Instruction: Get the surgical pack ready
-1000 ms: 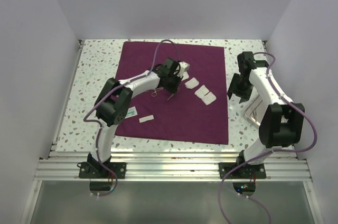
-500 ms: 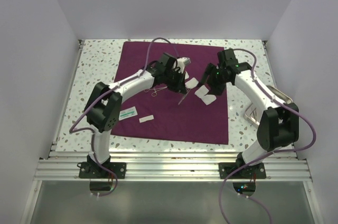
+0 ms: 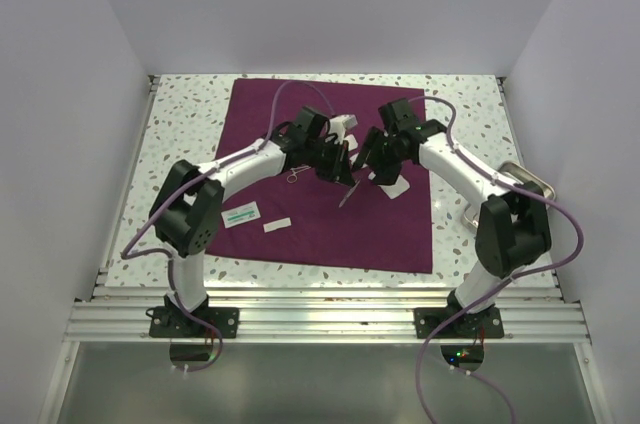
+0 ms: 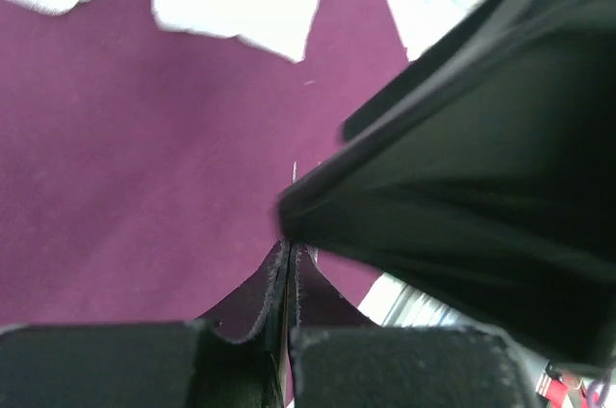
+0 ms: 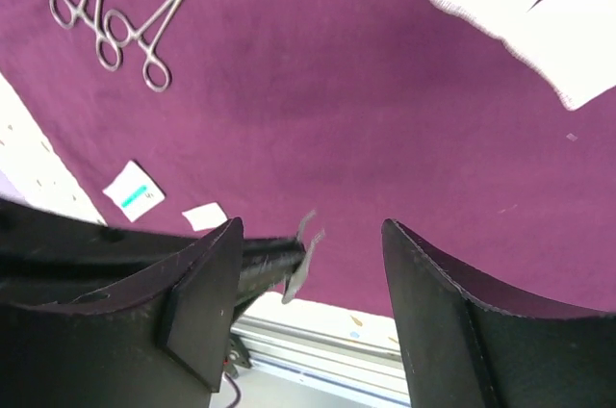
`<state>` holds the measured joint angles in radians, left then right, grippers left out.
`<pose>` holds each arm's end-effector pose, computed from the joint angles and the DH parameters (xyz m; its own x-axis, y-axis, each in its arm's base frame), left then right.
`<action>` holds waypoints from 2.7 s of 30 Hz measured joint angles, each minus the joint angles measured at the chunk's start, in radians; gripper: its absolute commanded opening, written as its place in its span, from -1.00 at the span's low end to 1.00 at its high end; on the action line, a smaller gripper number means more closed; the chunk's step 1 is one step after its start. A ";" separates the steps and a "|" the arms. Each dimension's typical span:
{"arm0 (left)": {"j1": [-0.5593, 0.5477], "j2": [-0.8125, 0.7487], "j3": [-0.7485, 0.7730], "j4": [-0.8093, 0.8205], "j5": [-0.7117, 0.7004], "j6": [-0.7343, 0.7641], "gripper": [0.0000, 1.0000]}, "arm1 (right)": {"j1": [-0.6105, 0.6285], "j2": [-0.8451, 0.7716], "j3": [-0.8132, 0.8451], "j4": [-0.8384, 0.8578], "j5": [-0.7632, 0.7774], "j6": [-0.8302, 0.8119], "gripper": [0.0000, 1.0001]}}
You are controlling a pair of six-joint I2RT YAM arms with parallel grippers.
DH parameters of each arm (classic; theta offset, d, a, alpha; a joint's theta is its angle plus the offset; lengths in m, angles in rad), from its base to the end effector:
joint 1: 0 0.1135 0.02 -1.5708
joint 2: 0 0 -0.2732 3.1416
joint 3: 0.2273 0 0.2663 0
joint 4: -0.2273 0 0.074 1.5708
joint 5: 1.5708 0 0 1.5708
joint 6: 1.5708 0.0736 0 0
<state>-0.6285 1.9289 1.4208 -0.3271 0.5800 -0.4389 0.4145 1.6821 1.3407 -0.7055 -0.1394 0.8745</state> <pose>0.3505 -0.3046 0.1951 -0.8783 0.1990 -0.4348 0.4596 0.6020 -0.6530 0.3514 0.1658 0.2275 -0.8631 0.4503 -0.2286 0.3115 0.8310 0.4610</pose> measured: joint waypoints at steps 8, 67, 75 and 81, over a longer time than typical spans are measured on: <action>0.027 -0.022 -0.019 0.075 0.166 -0.081 -1.00 | 0.013 -0.041 -0.031 0.003 0.011 -0.014 0.30; 0.248 -0.011 0.051 -0.115 -0.277 0.117 0.25 | -0.656 -0.163 -0.163 -0.286 0.377 -0.299 -1.00; 0.187 0.050 0.074 -0.133 -0.370 0.213 0.29 | -0.732 -0.001 -0.148 -0.284 0.421 -0.397 -0.02; 0.128 0.093 0.118 -0.141 -0.441 0.292 0.28 | -0.732 0.002 -0.105 -0.301 0.410 -0.441 0.26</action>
<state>-0.5003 2.0216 1.5387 -0.4679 0.1394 -0.1471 -0.3172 1.6836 1.2362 -1.0069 0.2703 0.4335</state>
